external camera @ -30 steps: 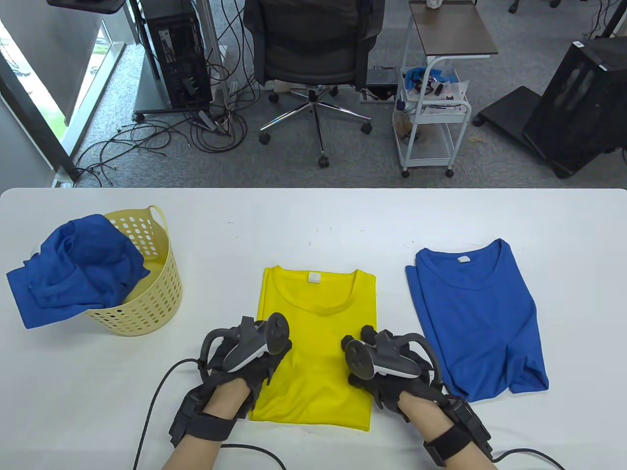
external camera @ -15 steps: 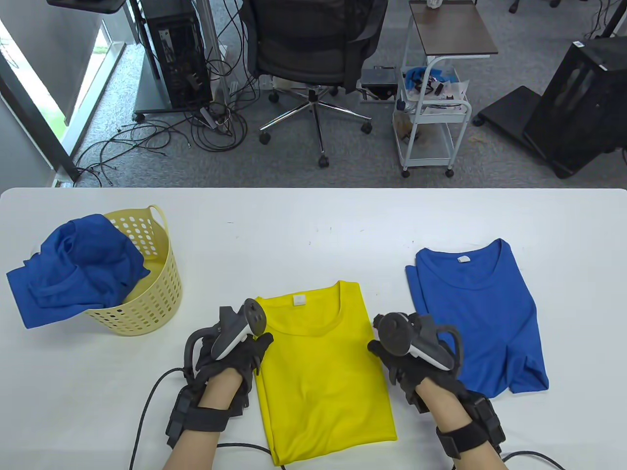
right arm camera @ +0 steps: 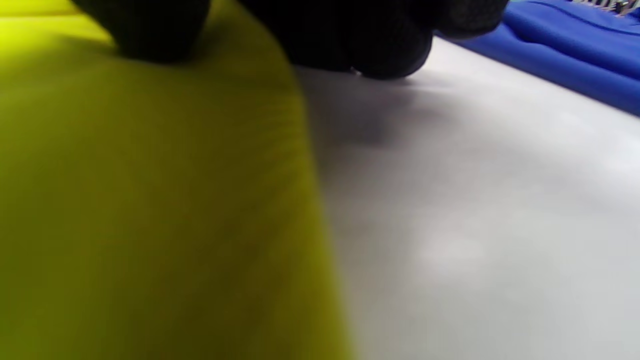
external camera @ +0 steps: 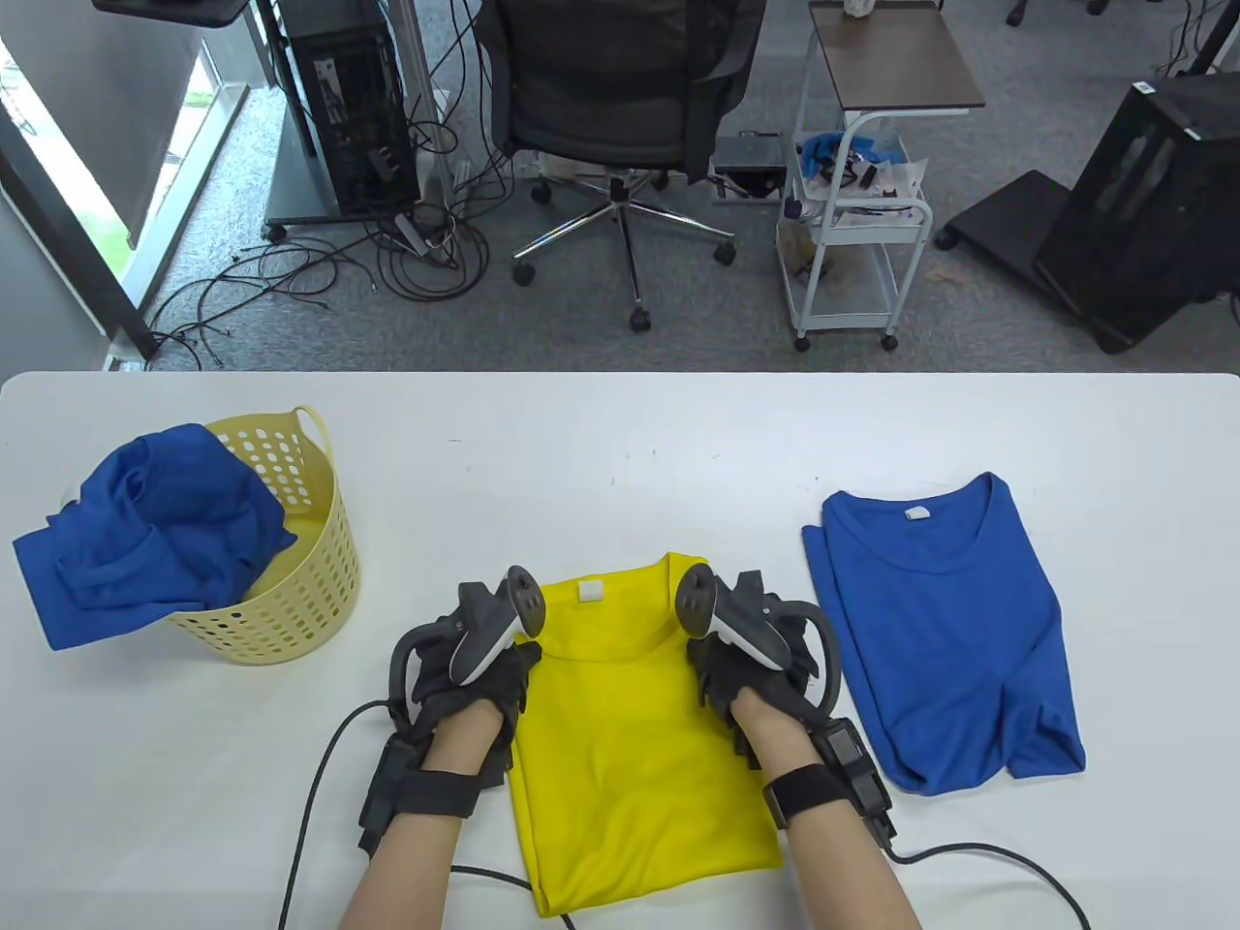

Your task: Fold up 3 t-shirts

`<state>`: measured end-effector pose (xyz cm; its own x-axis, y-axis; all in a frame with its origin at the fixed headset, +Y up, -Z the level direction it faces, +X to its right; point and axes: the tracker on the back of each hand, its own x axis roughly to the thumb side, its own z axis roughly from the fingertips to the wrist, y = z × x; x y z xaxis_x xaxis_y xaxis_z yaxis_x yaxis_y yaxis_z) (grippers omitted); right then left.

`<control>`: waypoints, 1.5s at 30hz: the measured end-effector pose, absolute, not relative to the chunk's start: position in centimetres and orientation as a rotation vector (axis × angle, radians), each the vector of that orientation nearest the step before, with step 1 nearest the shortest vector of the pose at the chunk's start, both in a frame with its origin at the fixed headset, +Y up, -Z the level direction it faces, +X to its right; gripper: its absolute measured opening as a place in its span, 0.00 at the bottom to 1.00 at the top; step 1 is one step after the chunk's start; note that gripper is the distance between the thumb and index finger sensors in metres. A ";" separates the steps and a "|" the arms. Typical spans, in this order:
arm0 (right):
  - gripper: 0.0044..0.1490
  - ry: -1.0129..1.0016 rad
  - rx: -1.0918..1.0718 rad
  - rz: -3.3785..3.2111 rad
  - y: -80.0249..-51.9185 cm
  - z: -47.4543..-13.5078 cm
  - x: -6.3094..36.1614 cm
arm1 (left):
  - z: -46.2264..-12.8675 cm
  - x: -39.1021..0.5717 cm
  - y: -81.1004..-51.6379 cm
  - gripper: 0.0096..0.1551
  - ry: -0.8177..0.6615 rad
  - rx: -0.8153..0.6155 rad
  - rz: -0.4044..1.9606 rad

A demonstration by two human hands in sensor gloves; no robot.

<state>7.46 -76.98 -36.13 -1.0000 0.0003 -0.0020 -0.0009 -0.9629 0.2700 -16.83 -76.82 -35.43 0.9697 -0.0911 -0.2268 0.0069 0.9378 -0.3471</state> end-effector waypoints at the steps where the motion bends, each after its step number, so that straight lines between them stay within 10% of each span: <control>1: 0.29 0.429 0.021 3.119 -77.0 -36.1 7.1 | -35.4 -16.7 -76.8 0.33 0.240 -0.342 -0.031; 10: 0.27 0.233 0.099 3.173 -76.7 -35.3 7.4 | -34.6 -16.1 -76.9 0.26 0.193 -0.228 -0.015; 16: 0.27 0.028 0.131 3.128 -70.3 -32.6 11.3 | -33.2 -15.5 -74.4 0.26 0.154 -0.123 0.229; 37: 0.27 -0.027 -0.325 3.172 -58.0 -26.2 29.1 | -32.1 1.9 -66.7 0.26 -0.095 -0.142 0.501; 45: 0.27 -0.032 -0.488 3.159 -57.7 -28.4 32.9 | -34.2 6.6 -67.1 0.26 -0.073 -0.098 0.532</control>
